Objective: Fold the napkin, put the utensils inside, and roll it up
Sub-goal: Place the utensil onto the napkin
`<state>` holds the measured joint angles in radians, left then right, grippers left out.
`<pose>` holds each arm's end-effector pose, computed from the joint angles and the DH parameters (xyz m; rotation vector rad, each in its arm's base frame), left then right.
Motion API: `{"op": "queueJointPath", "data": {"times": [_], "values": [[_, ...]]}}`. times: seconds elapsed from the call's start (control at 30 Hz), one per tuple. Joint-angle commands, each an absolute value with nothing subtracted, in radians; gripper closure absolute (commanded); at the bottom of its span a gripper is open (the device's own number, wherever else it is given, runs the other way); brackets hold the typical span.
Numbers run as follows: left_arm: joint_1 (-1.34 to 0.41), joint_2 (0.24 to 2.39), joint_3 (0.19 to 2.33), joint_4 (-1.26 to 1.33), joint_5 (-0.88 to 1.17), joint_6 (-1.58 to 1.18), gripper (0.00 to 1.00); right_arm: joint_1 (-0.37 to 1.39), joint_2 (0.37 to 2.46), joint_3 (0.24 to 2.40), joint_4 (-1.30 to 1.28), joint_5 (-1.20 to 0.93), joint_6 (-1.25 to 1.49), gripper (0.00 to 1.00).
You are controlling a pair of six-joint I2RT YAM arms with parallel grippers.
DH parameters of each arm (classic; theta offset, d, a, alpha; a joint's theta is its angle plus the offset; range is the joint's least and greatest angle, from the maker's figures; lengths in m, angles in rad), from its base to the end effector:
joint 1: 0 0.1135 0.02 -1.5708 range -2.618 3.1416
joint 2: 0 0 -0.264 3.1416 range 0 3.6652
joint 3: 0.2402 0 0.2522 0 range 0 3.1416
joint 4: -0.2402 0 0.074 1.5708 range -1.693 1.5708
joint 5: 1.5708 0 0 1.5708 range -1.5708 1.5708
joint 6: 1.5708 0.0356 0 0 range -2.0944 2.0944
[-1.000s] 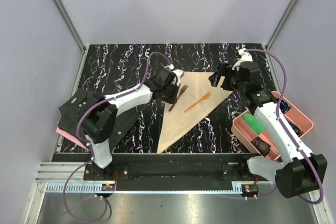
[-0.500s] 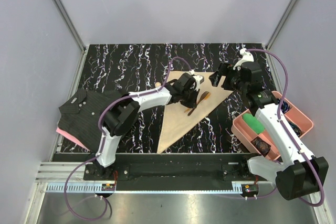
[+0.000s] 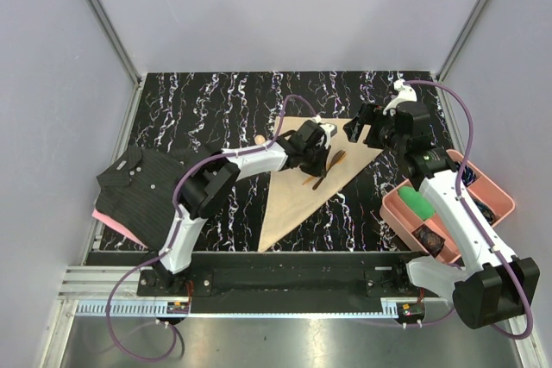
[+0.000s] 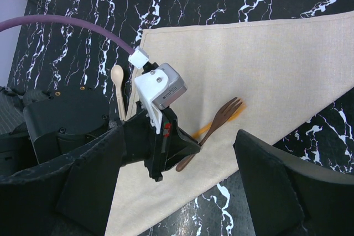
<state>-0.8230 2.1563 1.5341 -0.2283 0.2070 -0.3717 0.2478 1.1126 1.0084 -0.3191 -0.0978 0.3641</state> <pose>0.3154 -0.3508 0.1577 0.6687 2.4665 -0.7602 0.2443 0.0654 0.3395 0.0538 2.0250 0.4886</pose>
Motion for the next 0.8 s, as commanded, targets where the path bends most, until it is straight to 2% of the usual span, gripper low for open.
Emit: {"op": "queueJointPath", "data": {"times": [0.0, 0.23, 0.27, 0.3, 0.4, 0.43, 0.5, 0.53, 0.63, 0.77], "values": [[-0.825, 2.18, 1.591, -0.183, 0.239, -0.382, 1.0, 0.245, 1.097, 1.011, -0.29, -0.11, 0.367, 0.11], [-0.822, 2.195, 1.612, -0.207, 0.239, -0.368, 1.0, 0.244, 1.095, 1.014, -0.293, -0.112, 0.365, 0.11], [-0.824, 2.192, 1.615, -0.21, 0.241, -0.37, 0.97, 0.245, 1.101, 1.015, -0.293, -0.113, 0.367, 0.1], [-0.822, 2.188, 1.617, -0.212, 0.238, -0.37, 0.85, 0.245, 1.101, 1.015, -0.293, -0.117, 0.365, 0.11], [-0.824, 2.157, 1.618, -0.21, 0.23, -0.37, 0.63, 0.245, 1.106, 1.019, -0.291, -0.12, 0.367, 0.11], [-0.824, 2.148, 1.618, -0.209, 0.229, -0.37, 0.52, 0.245, 1.106, 1.019, -0.291, -0.121, 0.367, 0.11], [-0.822, 2.115, 1.623, -0.207, 0.23, -0.362, 0.45, 0.245, 1.108, 1.023, -0.291, -0.12, 0.367, 0.1], [-0.822, 2.091, 1.628, -0.206, 0.23, -0.357, 0.38, 0.245, 1.108, 1.025, -0.293, -0.118, 0.367, 0.11], [-0.813, 2.025, 1.612, -0.213, 0.216, -0.339, 0.3, 0.245, 1.108, 1.031, -0.291, -0.114, 0.365, 0.11], [-0.756, 1.905, 1.51, -0.21, 0.152, -0.328, 0.27, 0.245, 1.101, 1.034, -0.293, -0.109, 0.364, 0.1]]}}
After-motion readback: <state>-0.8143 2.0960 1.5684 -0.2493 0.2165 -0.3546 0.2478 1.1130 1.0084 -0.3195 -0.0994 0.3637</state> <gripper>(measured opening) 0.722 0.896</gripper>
